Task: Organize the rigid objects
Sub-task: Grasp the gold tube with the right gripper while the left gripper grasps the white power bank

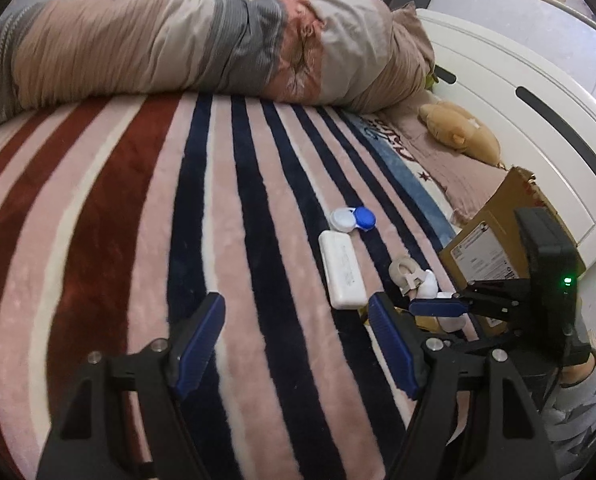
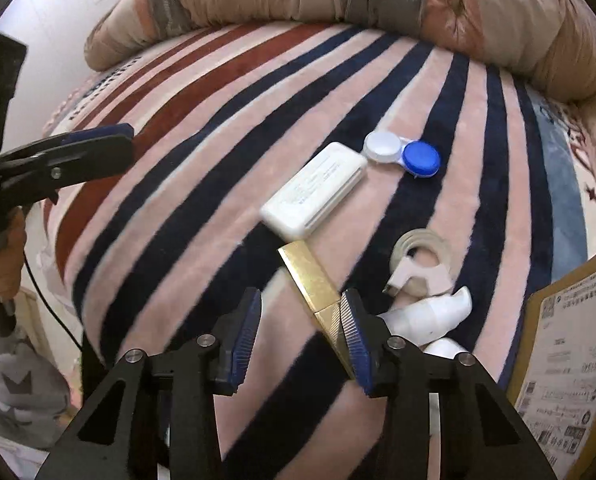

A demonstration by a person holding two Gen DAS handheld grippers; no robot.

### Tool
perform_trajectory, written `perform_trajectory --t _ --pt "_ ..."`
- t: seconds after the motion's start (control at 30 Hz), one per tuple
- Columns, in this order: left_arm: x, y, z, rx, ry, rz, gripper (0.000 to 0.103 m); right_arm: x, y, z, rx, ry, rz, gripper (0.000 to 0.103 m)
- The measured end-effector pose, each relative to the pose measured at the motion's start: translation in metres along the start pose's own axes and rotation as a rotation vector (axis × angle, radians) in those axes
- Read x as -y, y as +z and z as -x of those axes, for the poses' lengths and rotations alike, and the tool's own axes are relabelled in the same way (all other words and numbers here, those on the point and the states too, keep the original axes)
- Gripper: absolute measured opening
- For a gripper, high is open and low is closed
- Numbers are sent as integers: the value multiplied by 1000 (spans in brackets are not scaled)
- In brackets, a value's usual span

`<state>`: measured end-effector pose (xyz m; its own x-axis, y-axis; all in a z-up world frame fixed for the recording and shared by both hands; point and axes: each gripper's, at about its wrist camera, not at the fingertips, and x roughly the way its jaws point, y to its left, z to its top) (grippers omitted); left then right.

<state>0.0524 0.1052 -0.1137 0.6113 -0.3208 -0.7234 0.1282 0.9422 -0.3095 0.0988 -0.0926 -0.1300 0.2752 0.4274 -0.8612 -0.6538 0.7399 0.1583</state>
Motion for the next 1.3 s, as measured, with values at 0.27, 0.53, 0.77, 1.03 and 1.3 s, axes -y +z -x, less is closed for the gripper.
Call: perform_trajectory --t 0.27,0.53,0.77,1.03,1.3 --pt "6 2 -10 -22 -12 -9 71 13 -1 -11 -65 10 -23 31" --pt "10 -2 -18 -59 -12 -24 71 1 -28 7 -45 -33 -94 13" --pt "30 5 -59 -93 -25 -54 71 9 -60 12 67 -50 -222 14" --pt "52 19 -120 -103 72 -49 36 26 -67 11 123 47 -317 14" --pt "49 10 -105 -104 99 -77 32 13 -65 8 125 -7 -256 14"
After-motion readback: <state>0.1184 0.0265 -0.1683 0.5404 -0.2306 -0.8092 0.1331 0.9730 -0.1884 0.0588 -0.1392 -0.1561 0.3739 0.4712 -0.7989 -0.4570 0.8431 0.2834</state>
